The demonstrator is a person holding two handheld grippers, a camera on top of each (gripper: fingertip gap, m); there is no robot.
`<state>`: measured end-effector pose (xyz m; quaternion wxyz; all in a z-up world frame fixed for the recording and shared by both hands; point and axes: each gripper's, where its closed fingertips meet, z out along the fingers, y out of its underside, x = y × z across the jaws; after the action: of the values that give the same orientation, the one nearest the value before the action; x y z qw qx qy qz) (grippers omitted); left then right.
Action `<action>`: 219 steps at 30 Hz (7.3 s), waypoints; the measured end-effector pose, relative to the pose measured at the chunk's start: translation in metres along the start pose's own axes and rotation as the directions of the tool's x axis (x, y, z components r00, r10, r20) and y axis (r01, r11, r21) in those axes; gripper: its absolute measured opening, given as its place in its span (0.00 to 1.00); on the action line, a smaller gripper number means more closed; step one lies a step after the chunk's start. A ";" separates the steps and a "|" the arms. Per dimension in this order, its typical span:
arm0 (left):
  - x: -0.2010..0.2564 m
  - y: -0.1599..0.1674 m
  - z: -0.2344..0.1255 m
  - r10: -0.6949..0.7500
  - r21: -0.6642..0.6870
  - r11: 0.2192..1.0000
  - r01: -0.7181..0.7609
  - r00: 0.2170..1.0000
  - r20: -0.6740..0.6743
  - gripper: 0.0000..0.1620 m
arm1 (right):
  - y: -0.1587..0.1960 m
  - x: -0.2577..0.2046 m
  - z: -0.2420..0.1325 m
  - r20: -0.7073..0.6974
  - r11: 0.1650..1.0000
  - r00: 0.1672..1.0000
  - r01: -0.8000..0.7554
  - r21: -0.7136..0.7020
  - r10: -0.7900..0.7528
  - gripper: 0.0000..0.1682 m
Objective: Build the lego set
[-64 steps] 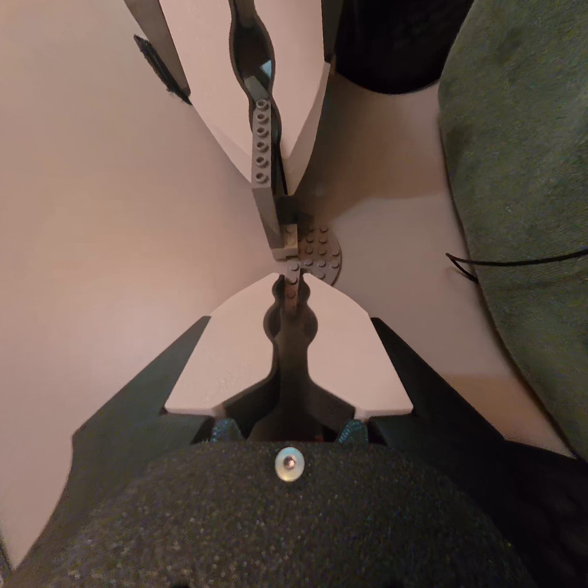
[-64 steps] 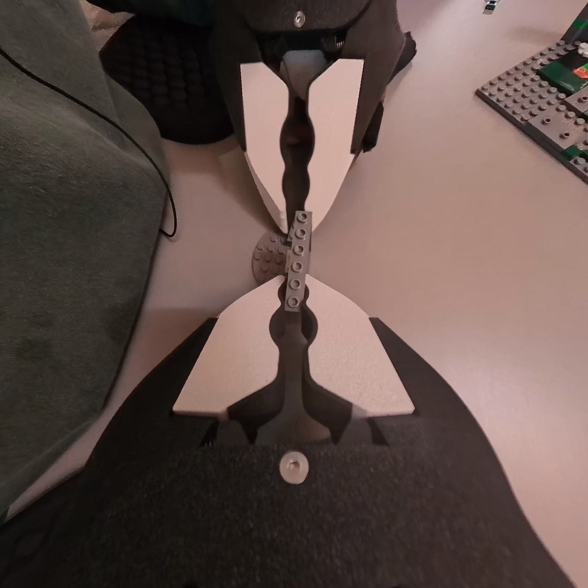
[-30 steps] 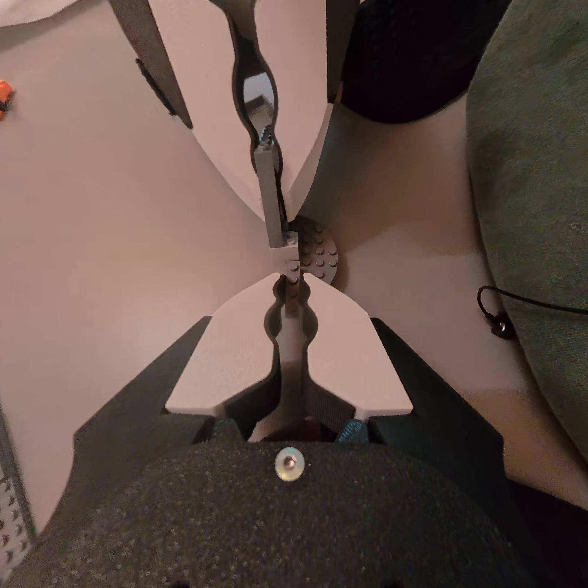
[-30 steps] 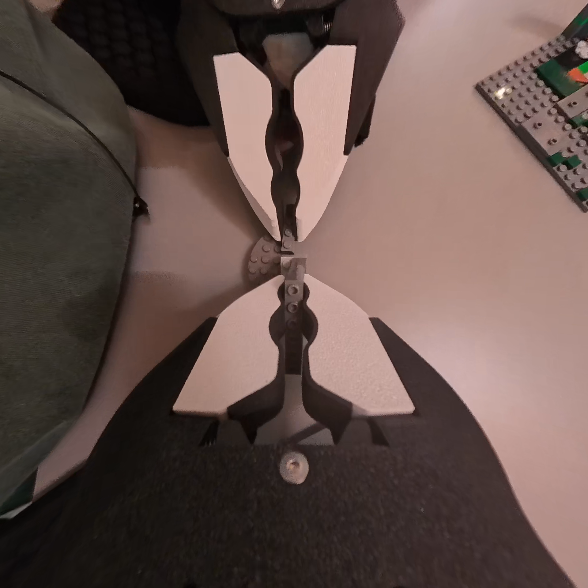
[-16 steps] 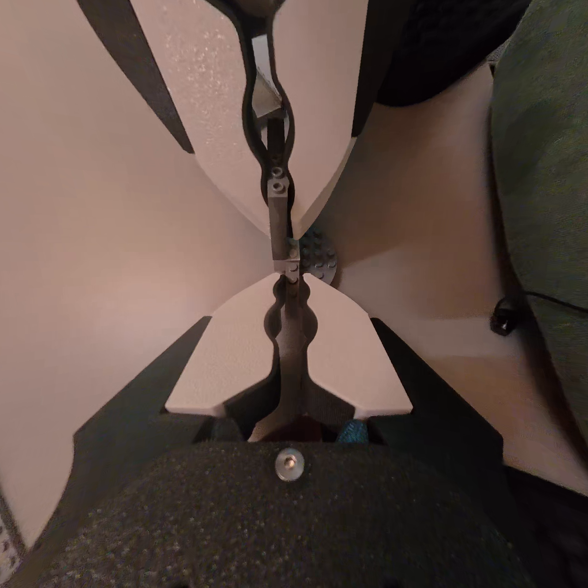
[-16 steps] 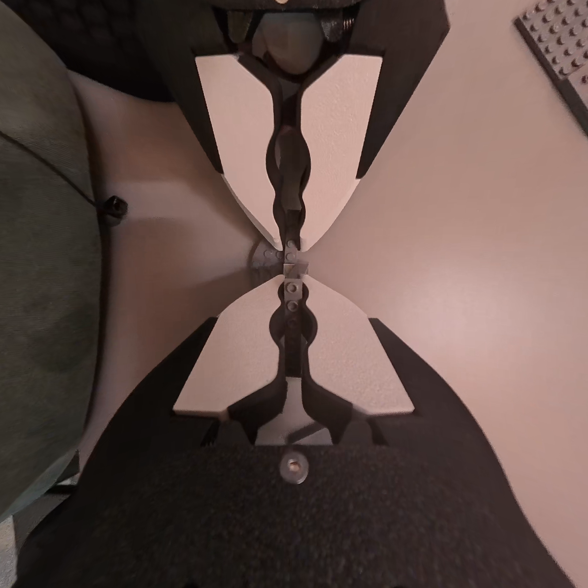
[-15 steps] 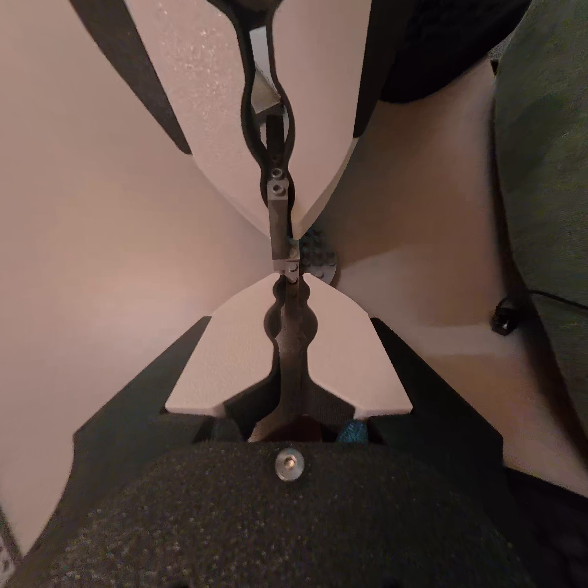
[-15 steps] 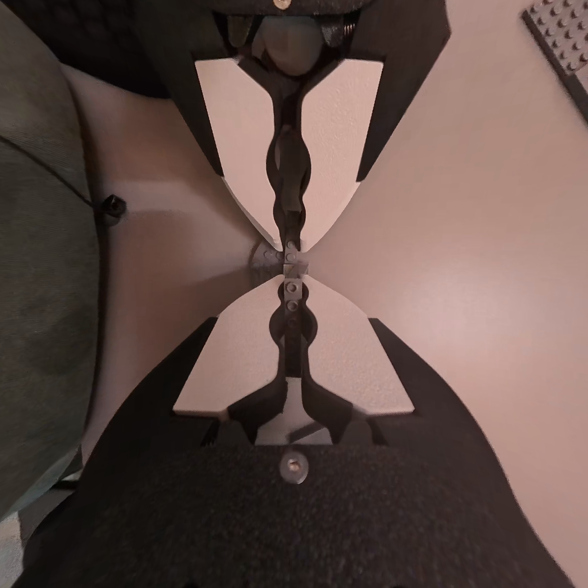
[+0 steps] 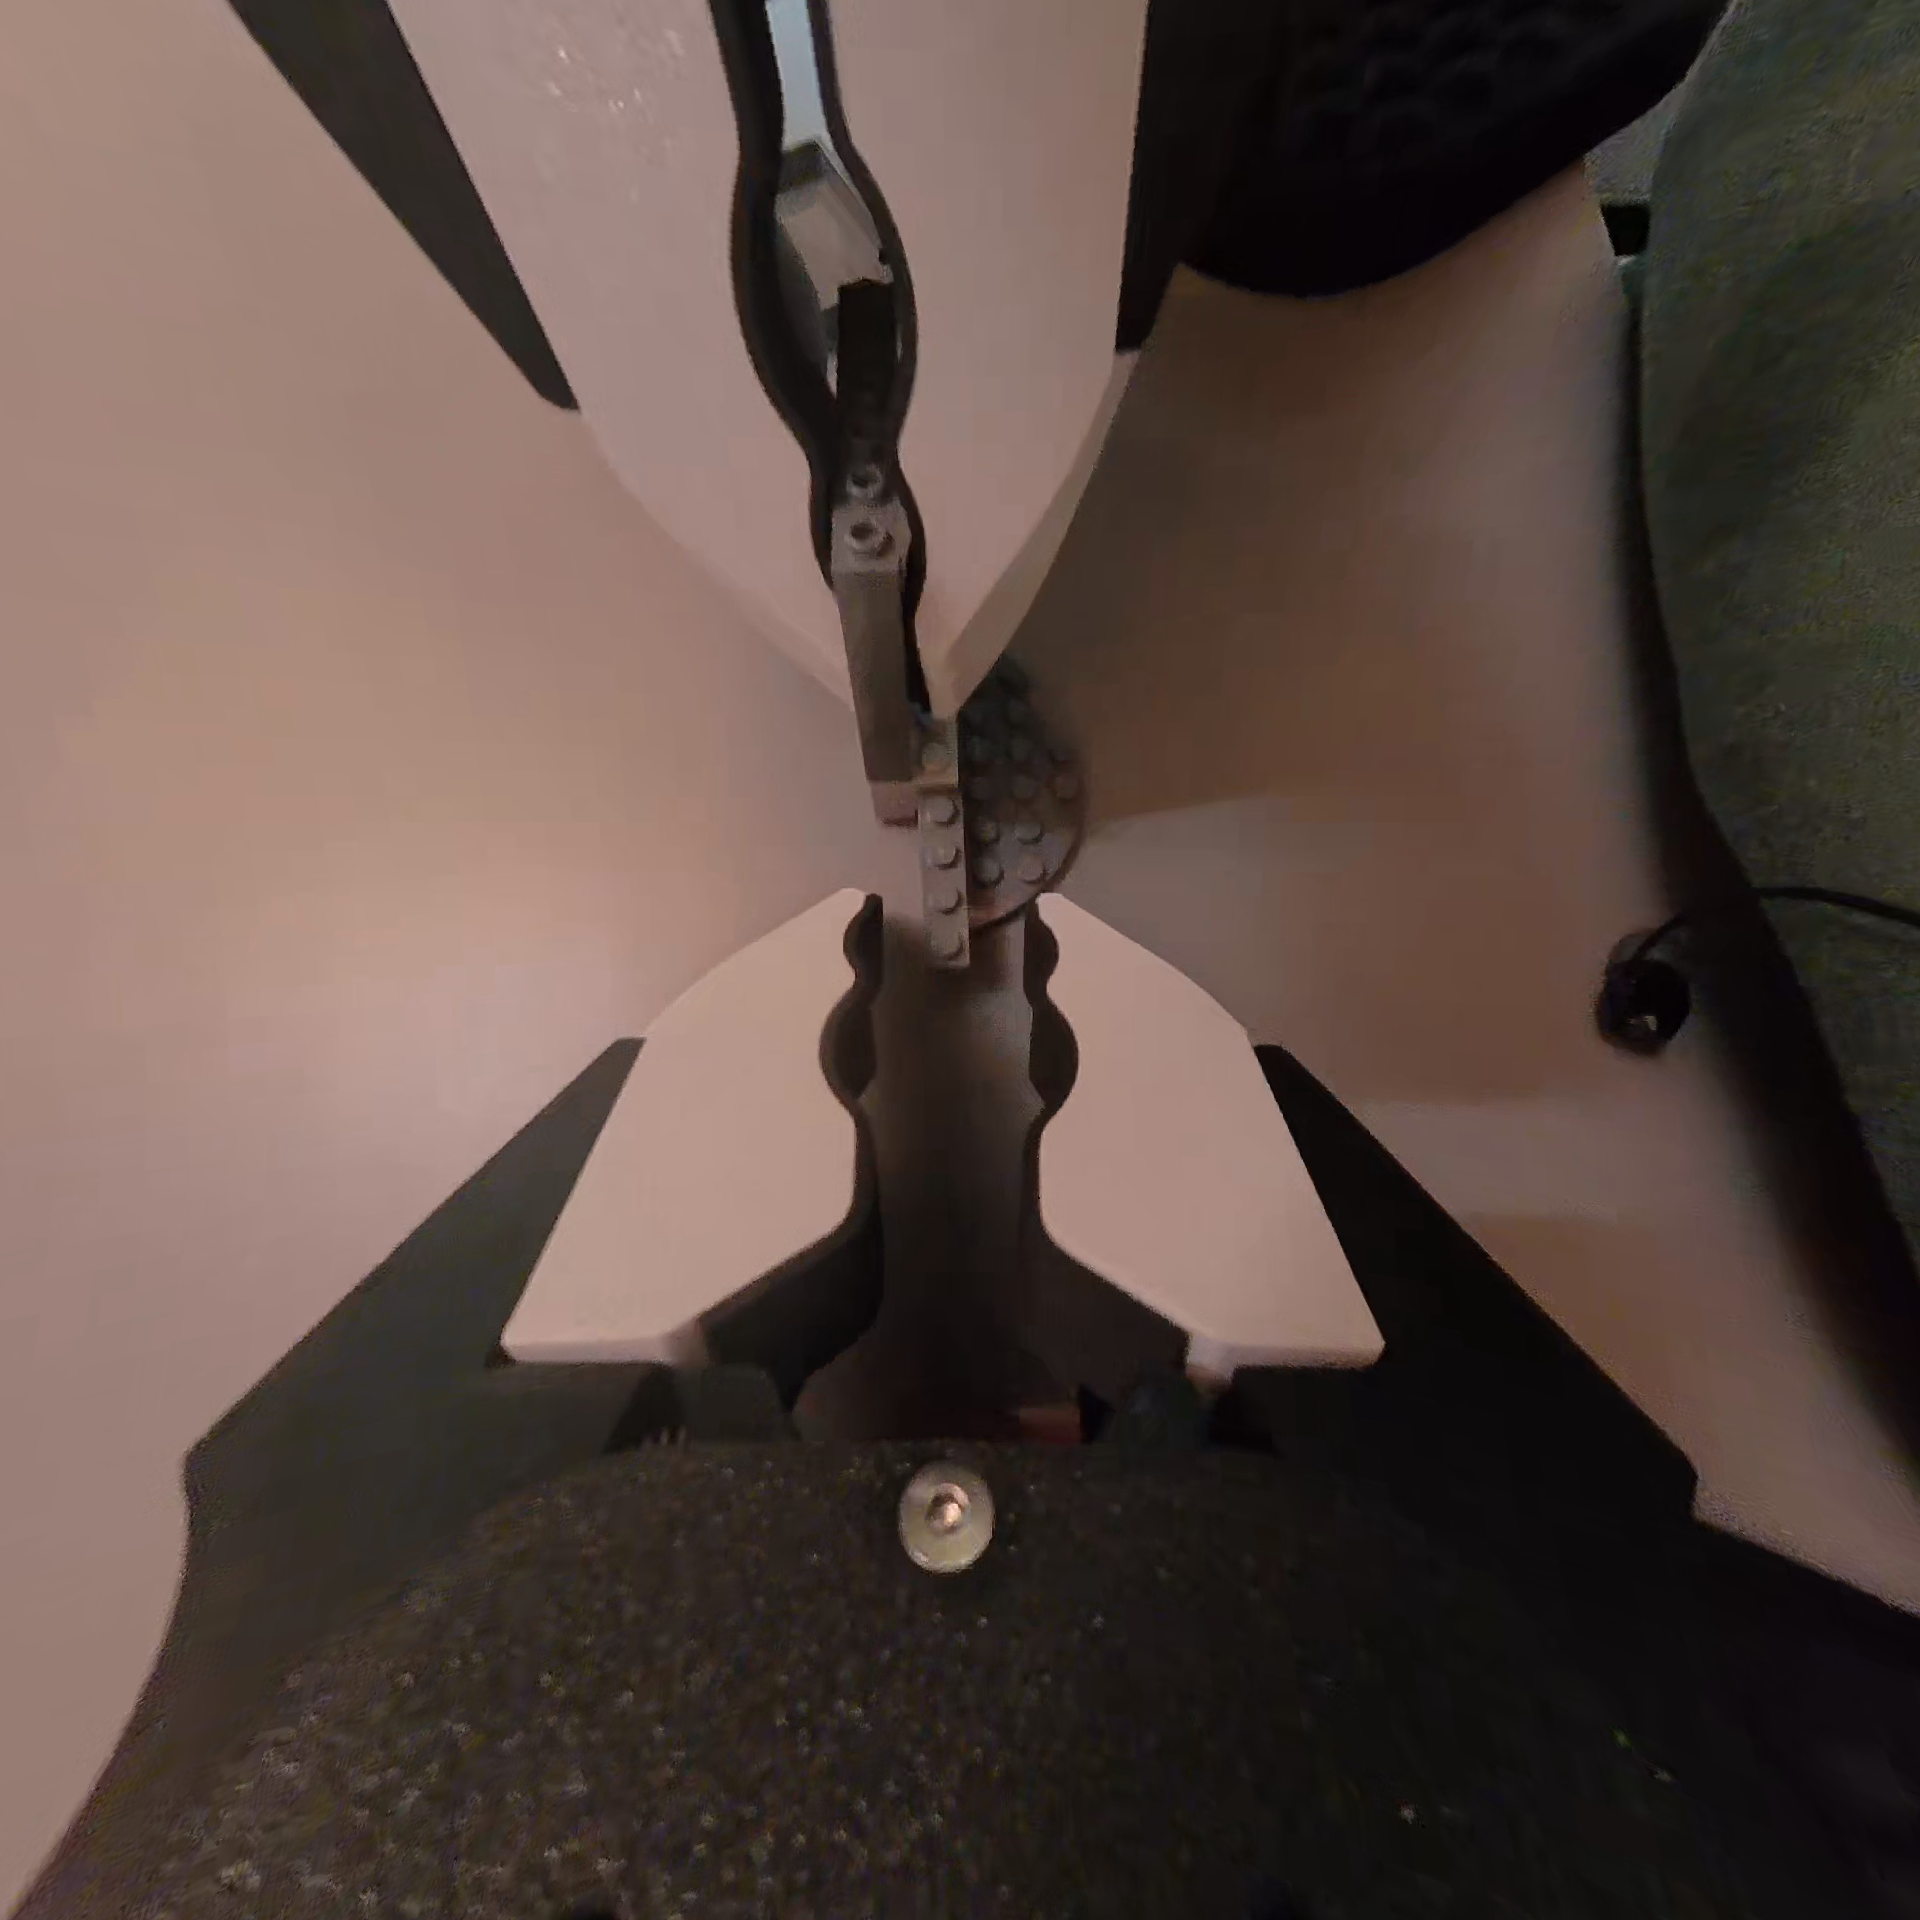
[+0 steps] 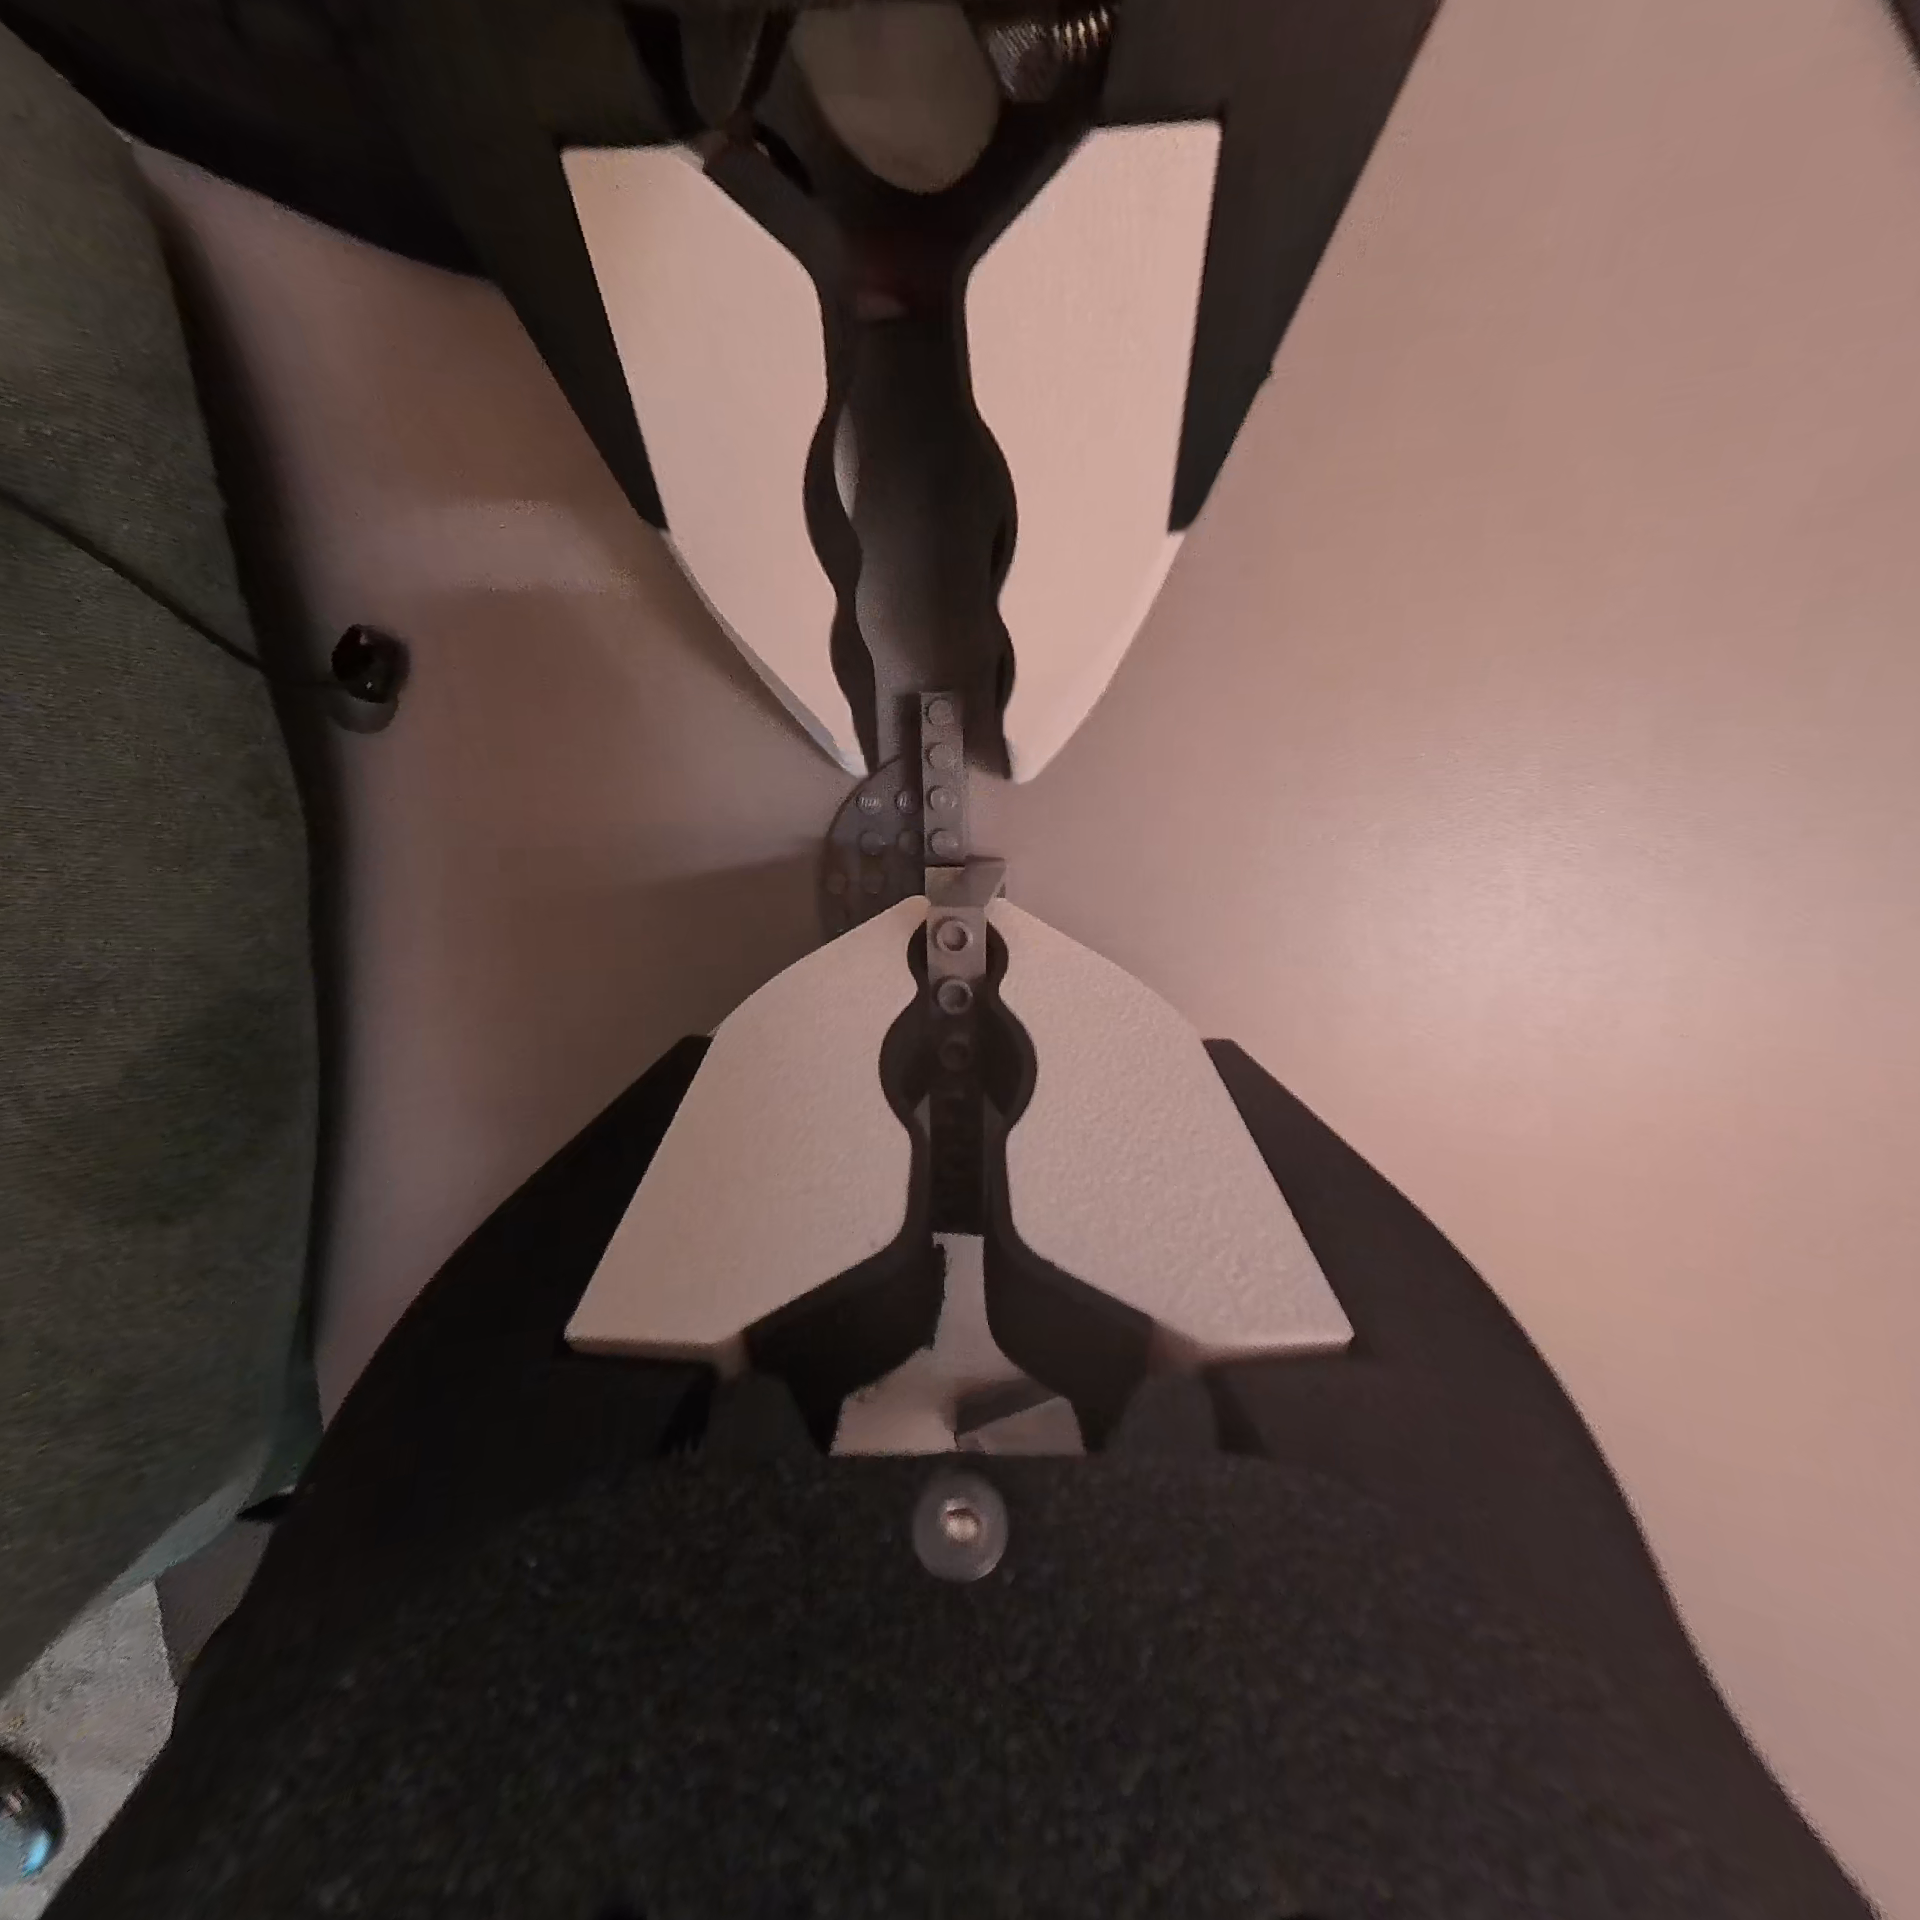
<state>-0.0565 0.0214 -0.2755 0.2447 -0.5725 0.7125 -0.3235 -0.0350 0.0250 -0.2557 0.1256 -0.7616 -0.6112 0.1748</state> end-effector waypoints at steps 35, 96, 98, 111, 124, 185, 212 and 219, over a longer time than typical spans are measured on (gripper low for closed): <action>-0.009 -0.054 -0.009 -0.230 0.281 0.928 0.243 0.970 -0.081 0.05 | 0.020 -0.003 -0.027 -0.058 0.884 0.993 -0.060 0.464 0.098 0.02; -0.021 -0.121 -0.053 -0.151 0.653 0.723 0.224 0.974 -0.167 0.05 | -0.012 0.000 -0.080 0.012 0.521 0.980 -0.116 0.846 0.199 0.02; -0.026 -0.130 -0.059 -0.170 0.678 0.694 0.241 0.971 -0.170 0.05 | -0.015 0.002 -0.087 0.039 0.465 0.974 -0.143 0.874 0.225 0.02; -0.062 -0.206 -0.072 -0.223 0.599 0.768 0.228 0.971 -0.084 0.06 | -0.014 0.015 -0.155 0.483 -0.081 0.864 -0.477 0.875 0.139 0.02; -0.066 -0.216 -0.078 -0.244 0.641 0.730 0.236 0.967 -0.078 0.10 | -0.008 0.018 -0.167 0.572 -0.187 0.818 -0.555 0.811 0.054 0.02; -0.009 -0.113 -0.042 -0.075 0.332 0.939 0.091 0.995 -0.061 0.00 | -0.024 -0.009 -0.116 -0.012 0.749 1.000 -0.008 0.663 0.021 0.02; -0.008 -0.101 -0.032 -0.091 0.364 0.925 0.111 0.993 -0.073 0.00 | -0.019 -0.010 -0.100 -0.051 0.747 0.998 -0.001 0.664 0.047 0.02; -0.016 -0.108 -0.039 -0.105 0.415 0.903 0.113 0.994 -0.043 0.00 | -0.027 -0.004 -0.112 -0.089 0.749 0.995 0.028 0.663 0.042 0.02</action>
<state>-0.0102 0.0294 -0.1698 0.3358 -0.5428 0.5964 -0.4867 -0.0127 0.0294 -0.1431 0.4168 -0.6777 -0.4995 0.3428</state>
